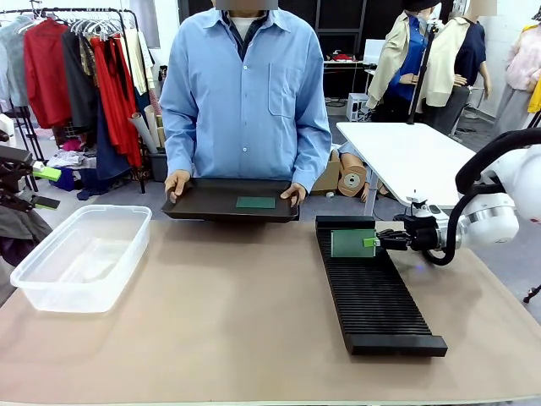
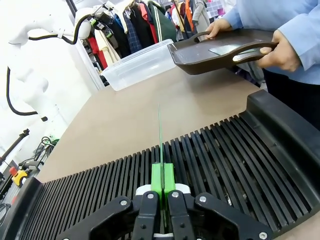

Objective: Sort PCBs into racks and boxes based on the side picked up.
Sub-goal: If the short side of the Blank PCB is picked up, insert it into the PCB Rack ; if the long side is picked up, place it in the Organizing box.

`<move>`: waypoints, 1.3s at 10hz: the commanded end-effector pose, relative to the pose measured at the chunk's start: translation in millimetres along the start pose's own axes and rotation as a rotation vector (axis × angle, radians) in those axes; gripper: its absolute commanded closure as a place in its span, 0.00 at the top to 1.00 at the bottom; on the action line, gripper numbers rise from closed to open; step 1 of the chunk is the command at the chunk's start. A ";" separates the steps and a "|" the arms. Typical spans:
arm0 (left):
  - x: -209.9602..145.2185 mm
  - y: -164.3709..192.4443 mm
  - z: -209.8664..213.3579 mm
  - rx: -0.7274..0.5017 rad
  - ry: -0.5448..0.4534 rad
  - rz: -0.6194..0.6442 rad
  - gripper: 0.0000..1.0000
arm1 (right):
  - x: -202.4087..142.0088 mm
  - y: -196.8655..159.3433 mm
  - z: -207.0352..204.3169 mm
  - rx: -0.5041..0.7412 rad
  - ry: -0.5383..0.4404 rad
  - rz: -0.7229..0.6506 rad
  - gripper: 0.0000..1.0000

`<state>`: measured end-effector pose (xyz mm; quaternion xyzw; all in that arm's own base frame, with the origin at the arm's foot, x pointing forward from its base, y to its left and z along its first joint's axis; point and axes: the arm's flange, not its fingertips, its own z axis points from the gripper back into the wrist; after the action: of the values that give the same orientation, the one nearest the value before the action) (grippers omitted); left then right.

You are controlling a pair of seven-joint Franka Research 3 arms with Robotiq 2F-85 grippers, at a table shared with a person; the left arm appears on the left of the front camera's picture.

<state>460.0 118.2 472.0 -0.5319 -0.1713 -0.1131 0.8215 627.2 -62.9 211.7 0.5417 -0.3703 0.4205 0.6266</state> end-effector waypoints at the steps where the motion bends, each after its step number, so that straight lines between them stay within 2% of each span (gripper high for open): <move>1: -1.0 -1.4 0.0 0.006 0.002 -0.003 1.00 | -2.9 3.7 1.7 0.003 -0.013 0.013 0.09; 5: -1.0 -1.4 0.0 0.006 0.002 -0.003 1.00 | 5.1 5.0 4.6 -0.015 -0.061 0.021 0.86; 6: -1.0 -1.4 0.0 0.006 0.002 -0.003 1.00 | 7.9 5.1 6.0 -0.024 -0.072 0.021 1.00; 12: -1.0 -1.4 0.0 0.006 0.002 -0.003 1.00 | 12.7 5.0 6.1 -0.055 -0.080 0.009 1.00; 13: -1.0 -1.4 0.0 0.006 0.002 -0.003 1.00 | 5.5 -1.3 10.2 -0.035 -0.057 0.007 1.00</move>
<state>460.0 118.2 472.0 -0.5319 -0.1713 -0.1131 0.8215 630.4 -72.6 217.0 0.5414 -0.3973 0.3995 0.6241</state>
